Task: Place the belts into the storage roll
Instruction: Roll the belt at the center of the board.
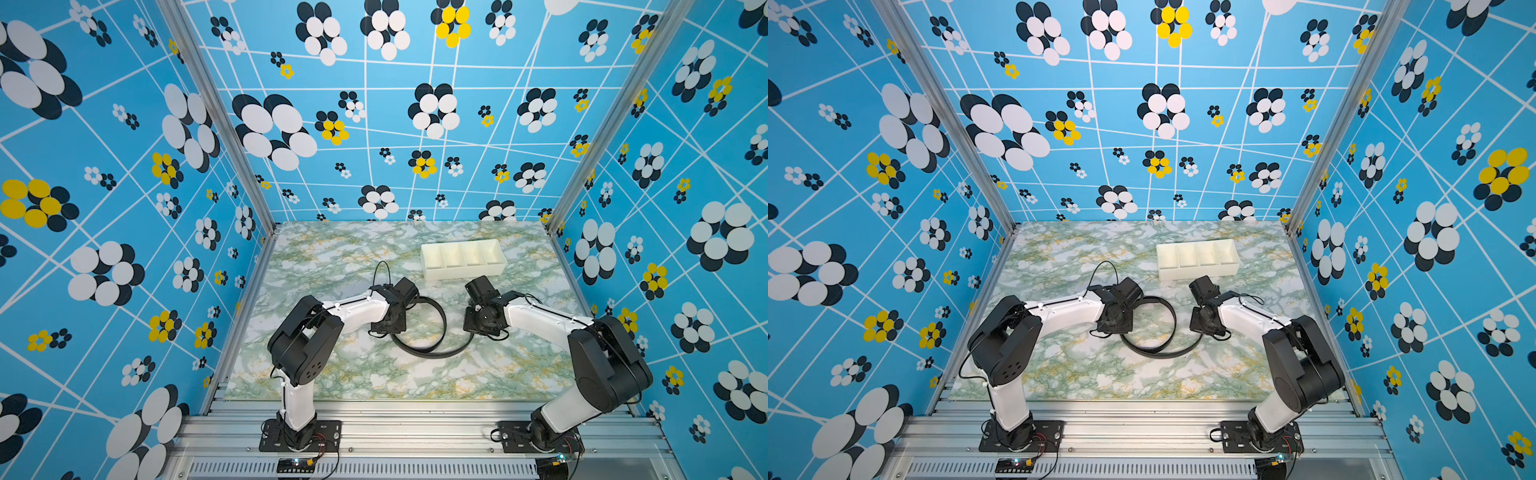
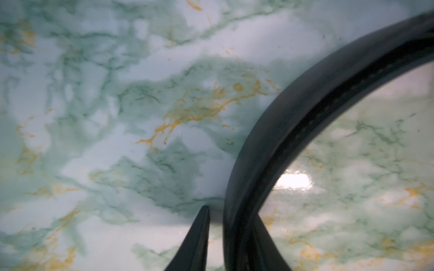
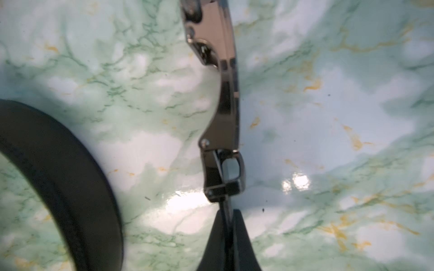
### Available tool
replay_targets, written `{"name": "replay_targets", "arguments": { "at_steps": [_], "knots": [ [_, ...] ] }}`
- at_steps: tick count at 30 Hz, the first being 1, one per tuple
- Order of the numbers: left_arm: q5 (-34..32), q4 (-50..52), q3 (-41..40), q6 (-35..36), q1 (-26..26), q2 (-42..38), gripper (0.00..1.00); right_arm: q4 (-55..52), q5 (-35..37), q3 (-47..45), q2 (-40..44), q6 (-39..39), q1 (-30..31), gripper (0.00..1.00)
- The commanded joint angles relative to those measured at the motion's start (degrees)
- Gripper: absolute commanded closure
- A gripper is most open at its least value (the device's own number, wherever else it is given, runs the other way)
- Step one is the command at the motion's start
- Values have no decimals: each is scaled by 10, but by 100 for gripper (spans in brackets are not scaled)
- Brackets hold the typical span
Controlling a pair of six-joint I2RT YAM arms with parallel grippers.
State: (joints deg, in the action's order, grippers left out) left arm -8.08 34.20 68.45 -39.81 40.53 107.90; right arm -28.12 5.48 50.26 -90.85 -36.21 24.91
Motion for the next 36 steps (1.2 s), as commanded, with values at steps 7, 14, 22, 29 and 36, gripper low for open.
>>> {"name": "replay_targets", "arguments": {
  "at_steps": [7, 14, 22, 29, 36],
  "knots": [
    [-25, 36, -10, 48, -23, 44, 70, -30, 35, -67, 81, -6, -38, 100],
    [-30, 36, -8, 66, -28, 51, 69, -48, 33, -96, 128, 6, -90, 100],
    [-32, 32, -8, 81, -33, 59, 69, -67, 30, -99, 154, 23, -143, 100],
    [-26, 29, -8, 93, -42, 65, 69, -73, 24, -107, 169, 39, -177, 100],
    [-16, 26, -7, 103, -54, 74, 69, -81, 10, -122, 194, 57, -240, 100]
  ]
}}
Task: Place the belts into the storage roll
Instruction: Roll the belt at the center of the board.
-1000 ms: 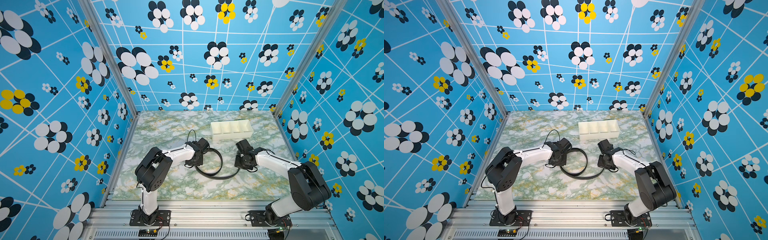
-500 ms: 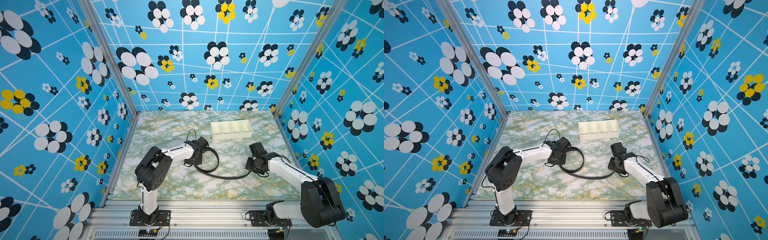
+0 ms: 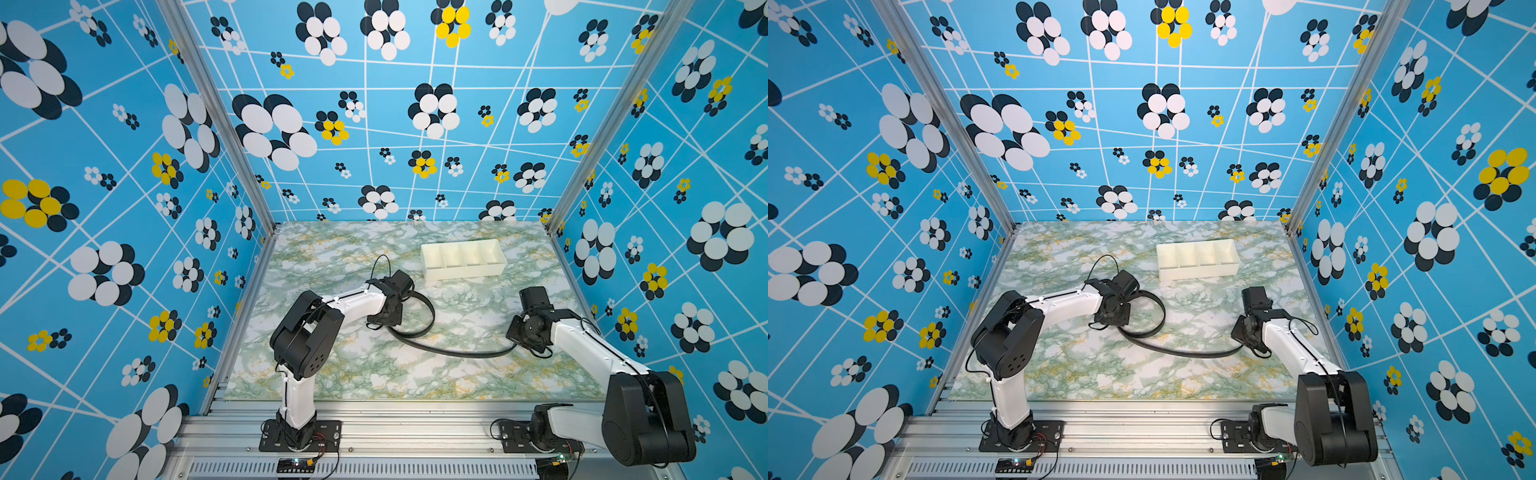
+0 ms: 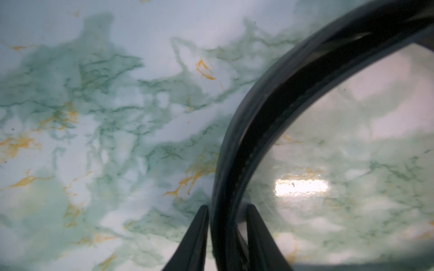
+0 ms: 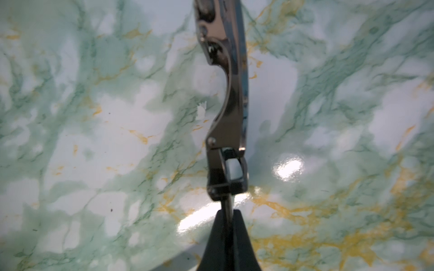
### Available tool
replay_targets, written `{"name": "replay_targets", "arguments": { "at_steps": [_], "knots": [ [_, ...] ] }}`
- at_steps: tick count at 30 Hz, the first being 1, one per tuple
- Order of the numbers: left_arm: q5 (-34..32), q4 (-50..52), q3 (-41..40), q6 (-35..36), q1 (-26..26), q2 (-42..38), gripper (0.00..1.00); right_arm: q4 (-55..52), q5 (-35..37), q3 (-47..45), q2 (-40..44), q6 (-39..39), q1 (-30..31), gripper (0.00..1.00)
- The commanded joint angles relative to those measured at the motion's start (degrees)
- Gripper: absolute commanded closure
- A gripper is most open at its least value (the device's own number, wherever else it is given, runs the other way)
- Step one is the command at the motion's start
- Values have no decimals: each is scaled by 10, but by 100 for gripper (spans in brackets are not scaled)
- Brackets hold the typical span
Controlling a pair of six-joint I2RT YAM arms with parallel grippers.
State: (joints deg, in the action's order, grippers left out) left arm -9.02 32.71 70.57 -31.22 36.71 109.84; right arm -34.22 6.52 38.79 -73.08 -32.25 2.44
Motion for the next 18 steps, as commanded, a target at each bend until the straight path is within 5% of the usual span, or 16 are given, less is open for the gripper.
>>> {"name": "replay_targets", "arguments": {
  "at_steps": [1, 12, 18],
  "knots": [
    [-7, 41, -28, 17, -16, 56, 68, -21, -3, -8, 19, 18, -20, 100],
    [-5, 38, -31, 34, -31, 59, 68, -23, -11, -7, 25, 24, -34, 100],
    [19, 31, -13, 93, -16, 70, 72, 10, -85, 4, -15, 35, -33, 100]
  ]
}}
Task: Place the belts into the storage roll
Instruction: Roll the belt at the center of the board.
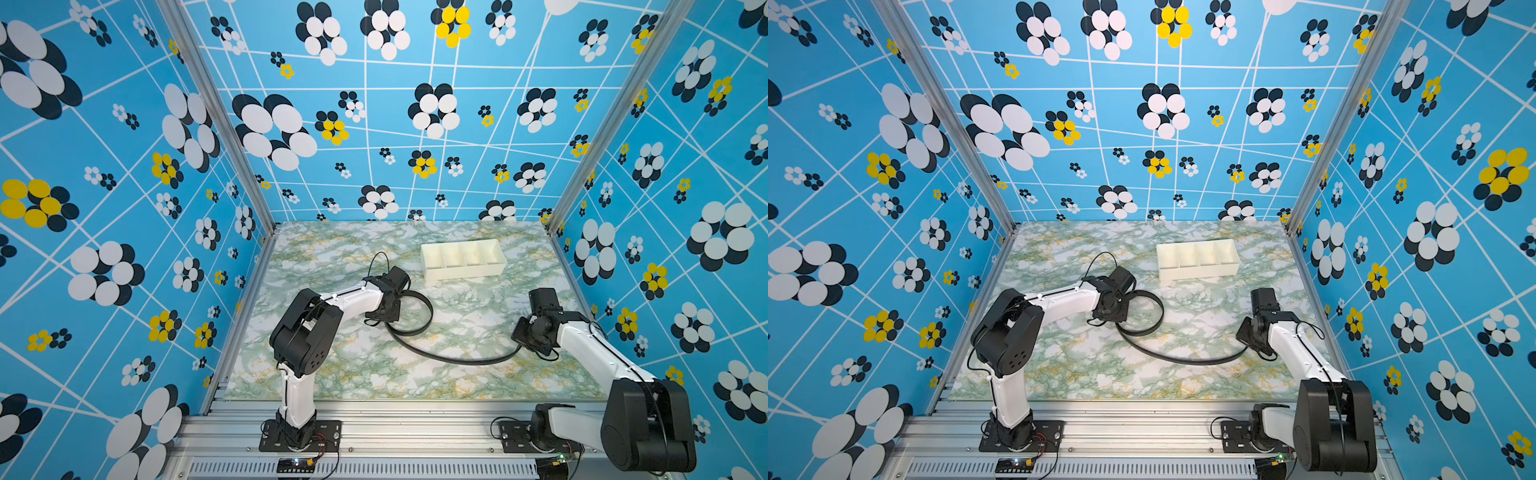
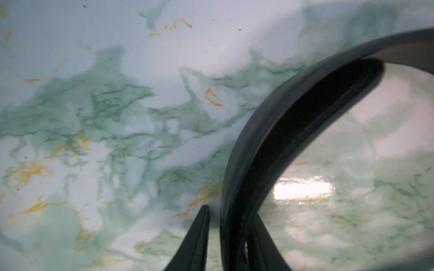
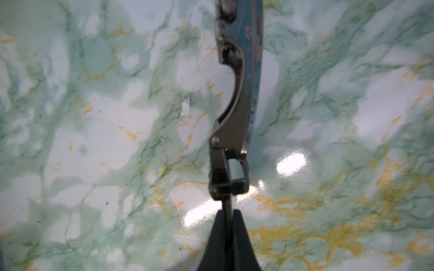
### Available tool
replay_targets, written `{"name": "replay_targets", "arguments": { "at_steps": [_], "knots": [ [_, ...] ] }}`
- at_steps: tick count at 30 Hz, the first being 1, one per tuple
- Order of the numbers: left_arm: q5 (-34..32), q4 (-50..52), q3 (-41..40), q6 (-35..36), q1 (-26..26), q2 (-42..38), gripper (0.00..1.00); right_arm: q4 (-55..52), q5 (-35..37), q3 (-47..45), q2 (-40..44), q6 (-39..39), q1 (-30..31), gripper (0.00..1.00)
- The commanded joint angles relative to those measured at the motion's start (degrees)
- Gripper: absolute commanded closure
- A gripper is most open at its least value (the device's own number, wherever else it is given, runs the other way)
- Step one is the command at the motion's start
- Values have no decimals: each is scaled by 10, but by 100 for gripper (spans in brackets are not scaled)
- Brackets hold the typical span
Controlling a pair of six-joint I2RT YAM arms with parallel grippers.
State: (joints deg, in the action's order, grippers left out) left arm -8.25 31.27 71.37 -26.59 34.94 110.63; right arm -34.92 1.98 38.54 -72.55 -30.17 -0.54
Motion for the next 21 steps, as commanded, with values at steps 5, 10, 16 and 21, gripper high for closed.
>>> {"name": "replay_targets", "arguments": {
  "at_steps": [5, 10, 16, 21],
  "knots": [
    [-17, 64, 13, 109, 34, 84, 72, 31, -73, 40, -54, 19, 1, 100],
    [-24, 51, 31, 172, 64, 90, 72, 20, -75, 101, -107, 38, 26, 100],
    [-34, 27, 42, 232, 87, 94, 72, 16, -79, 171, -184, 46, 29, 100],
    [-47, -4, 31, 277, 112, 90, 71, 18, -103, 225, -252, 54, 40, 100]
  ]
}}
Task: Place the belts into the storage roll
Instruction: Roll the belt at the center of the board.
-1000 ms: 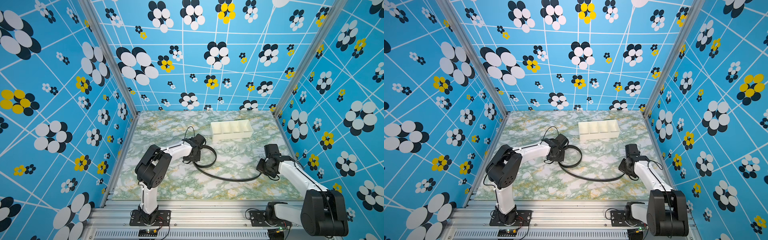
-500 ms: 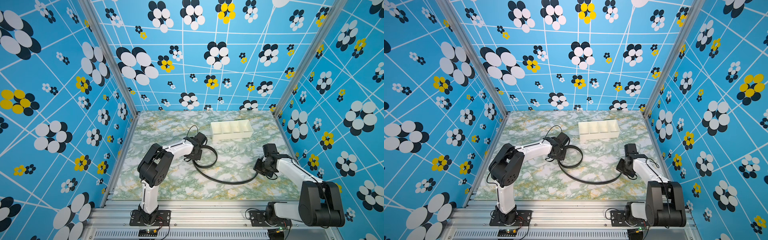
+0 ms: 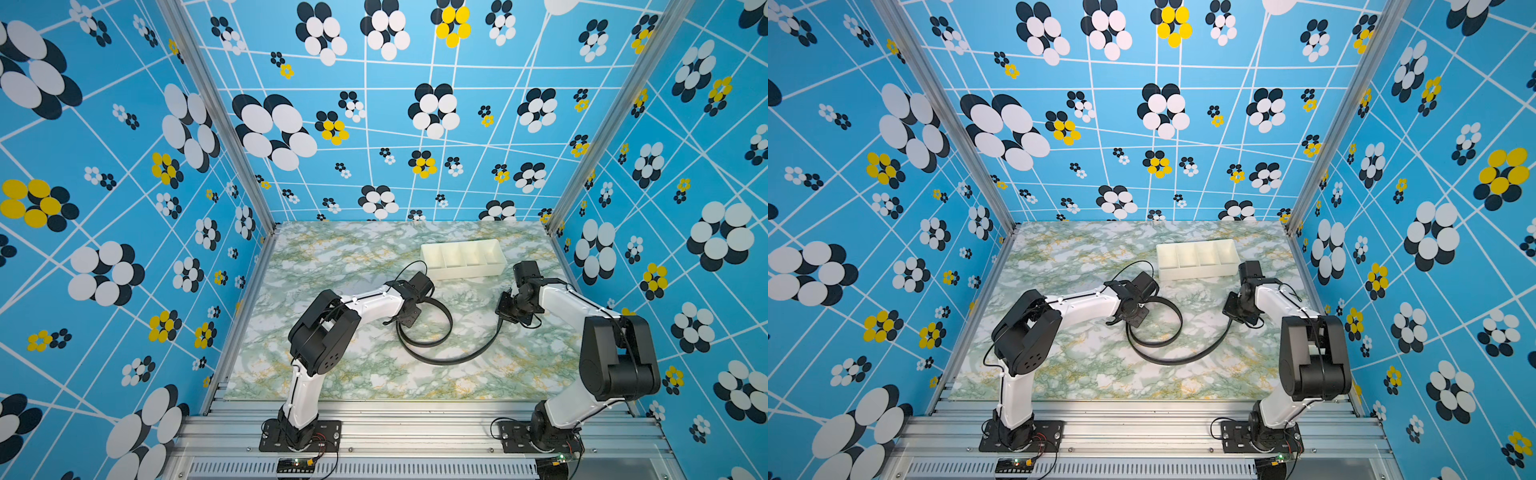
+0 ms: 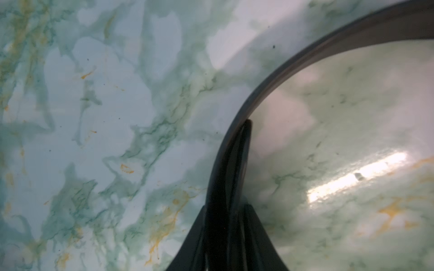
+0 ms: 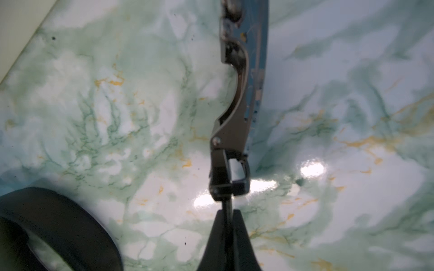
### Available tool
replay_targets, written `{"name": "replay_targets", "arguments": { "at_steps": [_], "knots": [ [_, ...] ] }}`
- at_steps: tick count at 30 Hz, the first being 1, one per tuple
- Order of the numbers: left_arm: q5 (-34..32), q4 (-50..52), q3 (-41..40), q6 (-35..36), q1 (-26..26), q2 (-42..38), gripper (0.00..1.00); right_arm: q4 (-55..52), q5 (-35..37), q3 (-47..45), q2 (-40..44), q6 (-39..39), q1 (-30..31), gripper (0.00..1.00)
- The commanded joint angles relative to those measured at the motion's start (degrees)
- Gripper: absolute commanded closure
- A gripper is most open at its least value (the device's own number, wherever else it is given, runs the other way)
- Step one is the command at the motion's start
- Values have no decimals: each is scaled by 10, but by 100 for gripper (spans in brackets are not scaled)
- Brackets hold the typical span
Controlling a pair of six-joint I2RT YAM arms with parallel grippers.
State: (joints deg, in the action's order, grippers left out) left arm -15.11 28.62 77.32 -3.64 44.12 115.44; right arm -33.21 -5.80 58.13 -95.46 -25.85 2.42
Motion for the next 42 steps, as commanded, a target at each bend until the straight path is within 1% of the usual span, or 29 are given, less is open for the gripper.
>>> {"name": "replay_targets", "arguments": {
  "at_steps": [1, 5, 6, 9, 10, 11, 13, 15, 18, 21, 26, 29, 34, 38, 42],
  "knots": [
    [15, 18, -30, 57, 27, 43, 71, 2, -32, 40, -35, 12, 15, 100],
    [16, -2, -35, 65, 34, 40, 71, 12, -66, 68, -56, 13, 36, 100],
    [17, -9, -36, 65, 34, 40, 71, 21, -79, 67, -53, 11, 37, 94],
    [20, -16, -34, 63, 33, 42, 71, 58, -111, 43, -20, 4, 37, 55],
    [19, -14, -30, 62, 33, 43, 71, 70, -111, 31, 3, 3, 37, 47],
    [18, -11, -28, 60, 34, 43, 71, 77, -110, 22, 21, 2, 37, 41],
    [16, -10, -24, 56, 33, 40, 71, 83, -101, 3, 61, 3, 37, 32],
    [18, -10, -23, 49, 33, 33, 71, 79, -92, -9, 96, 1, 37, 30],
    [26, -11, -20, 35, 31, 20, 71, 65, -78, -34, 137, -16, 37, 30],
    [39, -16, -24, 13, 30, 2, 71, 76, -80, -83, 176, -45, 37, 29],
    [56, -47, -58, -6, 30, -23, 71, 93, -72, -158, 232, -77, 79, 29],
    [60, -63, -71, -8, 30, -23, 71, 77, -63, -173, 246, -97, 99, 29],
    [72, -103, -89, -16, 28, -10, 71, 80, -74, -210, 274, -150, 127, 29],
    [90, -154, -120, -28, 28, -18, 70, 107, -91, -230, 265, -176, 136, 29],
    [105, -178, -128, -25, 29, -11, 70, 124, -99, -227, 242, -183, 140, 29]
  ]
}}
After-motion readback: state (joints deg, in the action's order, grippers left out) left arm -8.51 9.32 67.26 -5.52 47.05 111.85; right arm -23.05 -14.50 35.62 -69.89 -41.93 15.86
